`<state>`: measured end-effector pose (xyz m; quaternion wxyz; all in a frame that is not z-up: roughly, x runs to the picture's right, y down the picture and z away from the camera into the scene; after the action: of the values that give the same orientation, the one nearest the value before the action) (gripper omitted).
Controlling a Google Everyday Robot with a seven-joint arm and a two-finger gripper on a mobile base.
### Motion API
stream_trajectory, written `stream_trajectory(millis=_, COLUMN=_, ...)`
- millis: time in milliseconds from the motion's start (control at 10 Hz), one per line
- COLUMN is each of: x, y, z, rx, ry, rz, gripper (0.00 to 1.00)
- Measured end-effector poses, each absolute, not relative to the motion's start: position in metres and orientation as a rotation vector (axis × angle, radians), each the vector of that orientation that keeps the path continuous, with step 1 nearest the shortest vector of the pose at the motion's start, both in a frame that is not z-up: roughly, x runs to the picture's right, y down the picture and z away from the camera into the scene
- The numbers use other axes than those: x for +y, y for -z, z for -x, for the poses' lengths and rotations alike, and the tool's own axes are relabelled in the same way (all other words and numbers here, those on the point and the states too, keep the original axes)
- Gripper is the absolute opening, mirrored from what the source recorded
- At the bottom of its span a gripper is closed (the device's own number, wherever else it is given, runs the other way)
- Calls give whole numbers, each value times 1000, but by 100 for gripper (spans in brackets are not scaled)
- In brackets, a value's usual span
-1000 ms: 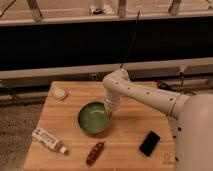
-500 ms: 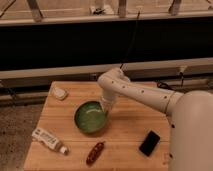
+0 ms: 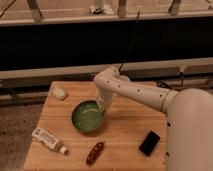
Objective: Drag the ceramic bowl in a circle
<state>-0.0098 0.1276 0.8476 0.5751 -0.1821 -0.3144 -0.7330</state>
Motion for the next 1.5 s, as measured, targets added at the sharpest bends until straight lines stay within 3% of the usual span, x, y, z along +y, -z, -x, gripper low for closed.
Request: stream_trajectory(millis=1500, x=101, y=-841, z=11, rx=-727, ry=1705, rz=336, gripper=0)
